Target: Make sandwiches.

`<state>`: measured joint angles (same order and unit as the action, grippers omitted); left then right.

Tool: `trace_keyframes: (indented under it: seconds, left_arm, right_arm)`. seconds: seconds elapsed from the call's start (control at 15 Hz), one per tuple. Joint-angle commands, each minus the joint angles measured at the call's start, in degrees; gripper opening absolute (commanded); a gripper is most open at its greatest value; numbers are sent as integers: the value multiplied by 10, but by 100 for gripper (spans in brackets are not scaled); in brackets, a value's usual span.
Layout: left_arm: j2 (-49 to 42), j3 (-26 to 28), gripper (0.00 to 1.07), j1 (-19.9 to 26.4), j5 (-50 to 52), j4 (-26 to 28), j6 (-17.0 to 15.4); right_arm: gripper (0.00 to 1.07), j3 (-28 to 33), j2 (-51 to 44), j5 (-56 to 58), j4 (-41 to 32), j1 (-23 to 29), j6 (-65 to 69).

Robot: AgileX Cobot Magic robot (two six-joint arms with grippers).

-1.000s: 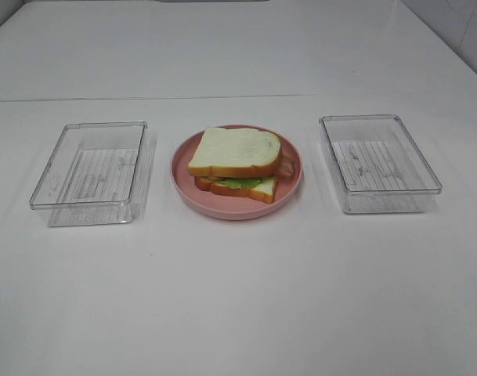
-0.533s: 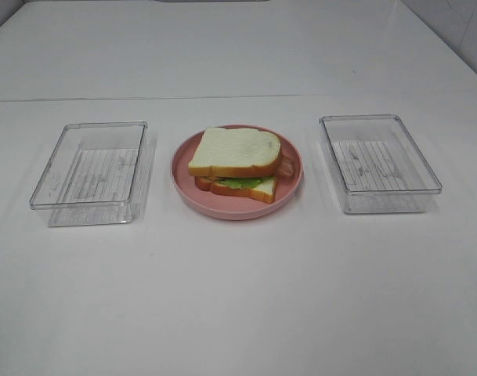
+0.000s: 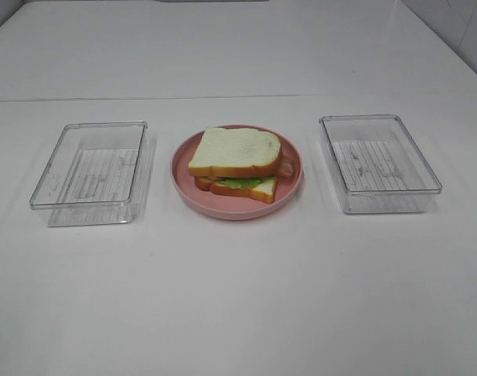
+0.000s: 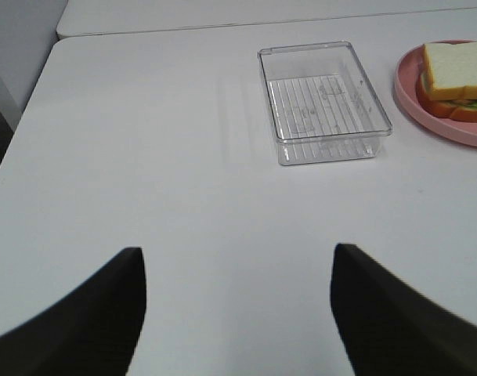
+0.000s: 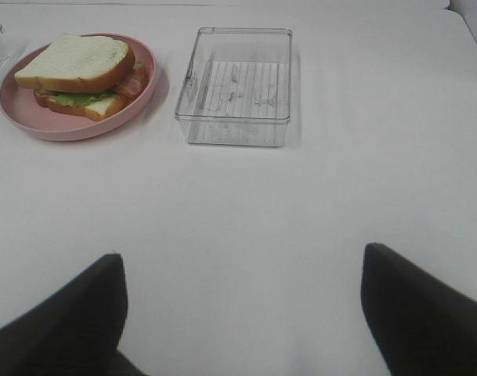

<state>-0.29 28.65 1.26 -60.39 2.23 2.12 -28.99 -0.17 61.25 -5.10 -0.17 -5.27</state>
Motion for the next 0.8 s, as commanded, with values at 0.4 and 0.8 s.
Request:
trace_keyframes:
  seconds: [0.4, 0.8]
  left_arm:
    - [-13, -1, 65, 3, 5, 22, 17]
    - [-13, -1, 65, 3, 6, 22, 17]
  right_arm:
    - [78, 2, -7, -5, -4, -3, -4]
    - [78, 2, -7, -5, -4, -3, -4]
